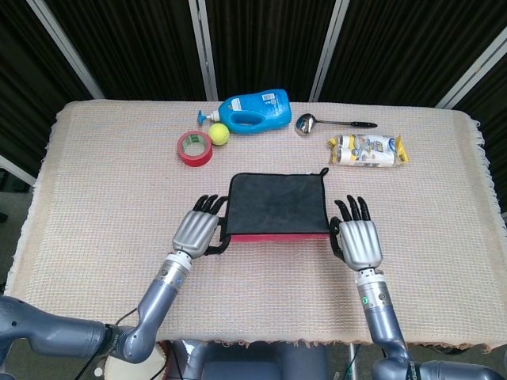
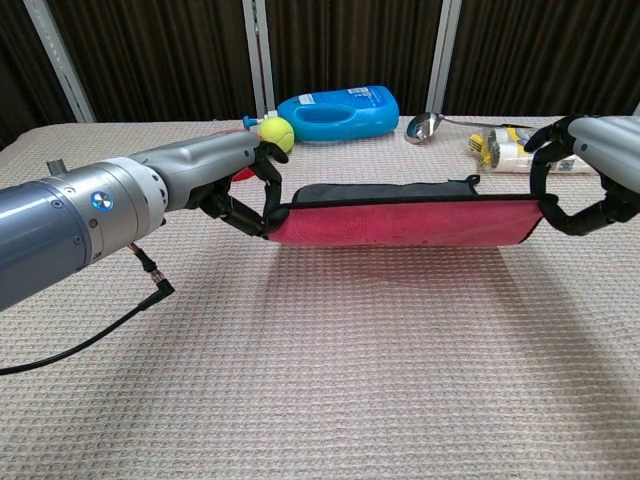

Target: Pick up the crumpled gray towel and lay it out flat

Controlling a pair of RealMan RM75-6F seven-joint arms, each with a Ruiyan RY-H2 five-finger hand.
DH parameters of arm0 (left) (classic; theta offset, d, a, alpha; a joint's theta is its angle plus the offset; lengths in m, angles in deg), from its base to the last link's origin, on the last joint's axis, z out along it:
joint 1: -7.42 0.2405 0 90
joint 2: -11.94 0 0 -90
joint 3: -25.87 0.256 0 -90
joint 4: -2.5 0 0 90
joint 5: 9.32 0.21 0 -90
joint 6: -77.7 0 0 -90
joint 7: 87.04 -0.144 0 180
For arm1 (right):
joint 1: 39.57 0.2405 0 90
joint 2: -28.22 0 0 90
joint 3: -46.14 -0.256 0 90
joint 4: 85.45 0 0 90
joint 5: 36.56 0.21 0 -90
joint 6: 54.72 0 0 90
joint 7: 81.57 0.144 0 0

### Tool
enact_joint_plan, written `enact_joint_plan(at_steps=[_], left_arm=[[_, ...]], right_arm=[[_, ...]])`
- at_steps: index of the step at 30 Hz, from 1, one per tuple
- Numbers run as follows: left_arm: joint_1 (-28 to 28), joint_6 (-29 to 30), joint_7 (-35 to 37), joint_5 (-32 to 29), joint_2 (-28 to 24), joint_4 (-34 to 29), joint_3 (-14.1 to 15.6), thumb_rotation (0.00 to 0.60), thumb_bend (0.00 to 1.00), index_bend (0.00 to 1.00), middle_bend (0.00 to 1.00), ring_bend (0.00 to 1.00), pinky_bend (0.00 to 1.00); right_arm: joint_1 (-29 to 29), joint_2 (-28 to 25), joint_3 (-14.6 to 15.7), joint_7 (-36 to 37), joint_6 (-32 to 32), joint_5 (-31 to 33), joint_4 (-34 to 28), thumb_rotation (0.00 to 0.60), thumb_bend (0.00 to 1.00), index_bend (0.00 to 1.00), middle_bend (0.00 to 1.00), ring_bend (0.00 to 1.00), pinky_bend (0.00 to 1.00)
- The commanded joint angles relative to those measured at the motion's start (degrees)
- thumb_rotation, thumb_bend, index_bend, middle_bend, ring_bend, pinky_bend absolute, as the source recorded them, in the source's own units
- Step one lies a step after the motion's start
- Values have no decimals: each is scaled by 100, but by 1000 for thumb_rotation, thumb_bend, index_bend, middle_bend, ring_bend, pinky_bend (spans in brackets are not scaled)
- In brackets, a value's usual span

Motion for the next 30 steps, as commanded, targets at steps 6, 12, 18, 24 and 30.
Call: enact_joint_plan(at_steps=[6, 12, 18, 24, 30], left_arm=[[62, -160, -77, -84, 198, 244, 20, 600, 448, 611, 54, 0, 19], [52, -244, -129, -7, 368, 404, -6, 600, 448, 611, 54, 0, 19], [85, -365, -193, 5, 494, 495, 8, 600, 443, 607, 53, 0, 19], [146, -461, -237, 21, 453, 488, 60, 600, 368, 526, 48, 0, 19], [205, -523, -287, 31, 340, 429, 92, 600, 346, 481, 43, 0, 18]], right_arm=[[-57, -2, 24, -51, -264, 139, 69, 600, 559, 599, 182, 9, 36], [-114, -31, 27, 27, -386, 137, 110, 600, 559, 599, 182, 9, 36], [-205, -149, 24, 122, -531, 195, 162, 600, 559, 599, 182, 9, 36], [-301, -329, 85, 39, -656, 384, -5, 600, 559, 395, 181, 9, 36], [-381, -545, 148, -75, -747, 590, -324, 600, 559, 170, 174, 6, 36]])
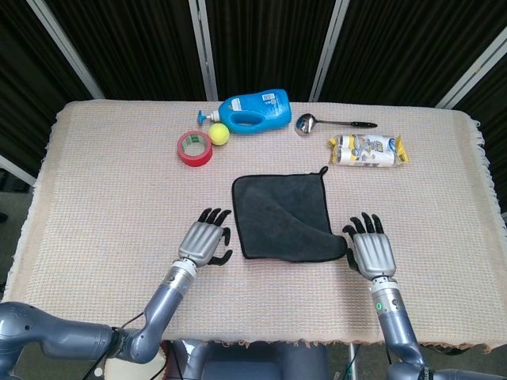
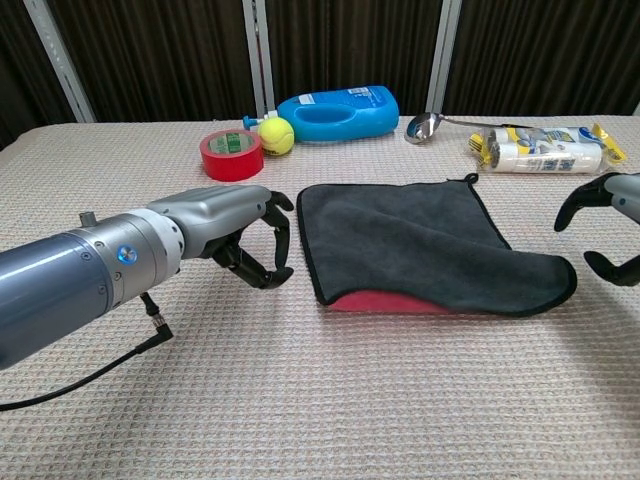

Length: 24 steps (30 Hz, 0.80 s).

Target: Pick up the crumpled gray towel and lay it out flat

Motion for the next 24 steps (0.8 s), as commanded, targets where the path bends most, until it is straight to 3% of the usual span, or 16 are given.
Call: enact_joint_plan(at_steps=[1, 5, 10, 17, 24], left_arm=[[35, -22, -15, 0, -66, -58, 9, 600, 344, 472, 42, 0, 18], [64, -68, -31, -48, -149, -155, -2, 600, 344, 396, 33, 0, 18], [55, -303, -44, -188, -385, -391, -3, 600, 367, 145, 26, 0, 17], [-324, -1756, 144, -235, -1051, -598, 98, 600, 598, 95, 30, 0, 19], [-708, -2390, 315, 57, -973, -360, 178, 600, 714, 86, 32, 0, 19]], right_arm=[[-38, -147, 50, -123, -60, 132, -205, 600, 559, 150, 169, 4, 36], [-32, -249, 47, -286, -76, 283, -351, 600, 559, 7, 102, 0, 36], [-83, -400, -101, -190, -3, 487, -535, 600, 560, 0, 68, 0, 36], [-298, -707, -402, 701, 170, 163, -550, 600, 559, 0, 68, 0, 36], [-364, -895, -520, 1063, 81, 129, -504, 600, 560, 0, 68, 0, 36]])
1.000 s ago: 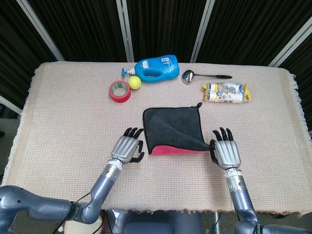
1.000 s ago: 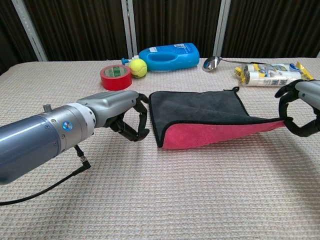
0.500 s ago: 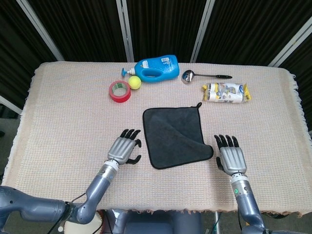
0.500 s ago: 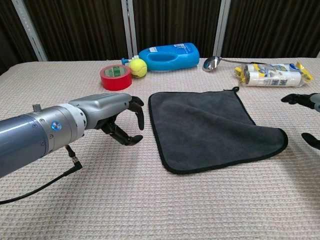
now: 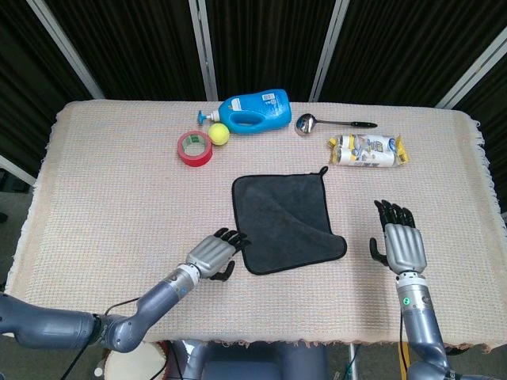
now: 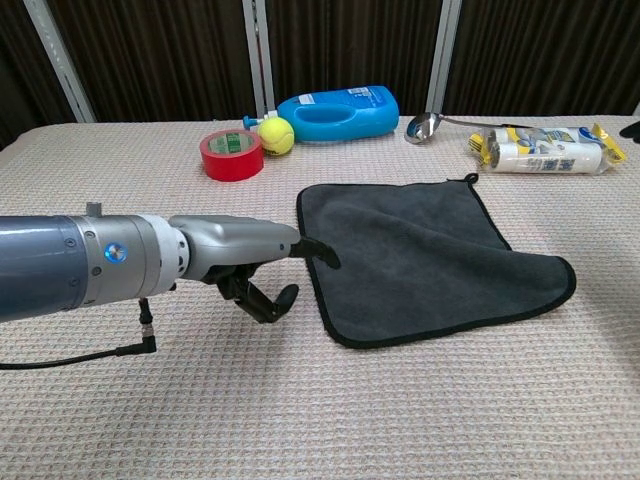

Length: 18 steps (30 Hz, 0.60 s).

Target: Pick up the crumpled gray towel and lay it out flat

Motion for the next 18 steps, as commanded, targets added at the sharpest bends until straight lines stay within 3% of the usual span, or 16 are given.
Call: enact_joint_plan(at_steps=[1, 18], left_arm=[[-210, -204, 127, 84, 39, 110, 47, 600, 714, 86, 32, 0, 19], [-769, -259, -96, -427, 304, 13, 556, 600, 716, 141, 51, 0, 20]], right_arm=[[-42, -58, -37, 124, -22, -57, 25, 600, 559, 0, 68, 0, 36], [-160, -260, -147, 549, -107, -94, 22, 600, 559, 0, 68, 0, 36]])
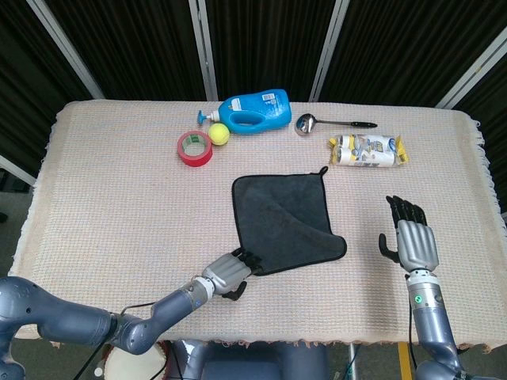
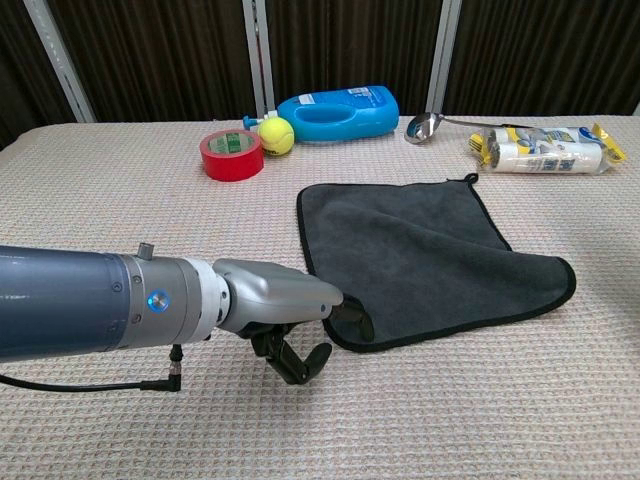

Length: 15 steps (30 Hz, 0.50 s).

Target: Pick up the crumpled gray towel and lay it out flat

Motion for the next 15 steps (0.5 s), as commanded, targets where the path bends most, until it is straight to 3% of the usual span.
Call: enact_joint_plan(at_steps=[1, 15], left_arm=[[-65, 26, -25, -63, -34, -95, 77, 600, 716, 142, 52, 0, 20], [-1, 352, 75, 206, -394, -692, 463, 600, 716, 145, 52, 0, 20]], right_arm=[[-15, -15, -23, 50, 22, -40, -2, 600, 559, 0, 68, 0, 36], [-69, -13, -35, 97, 61, -63, -108, 600, 559, 0, 68, 0, 36]])
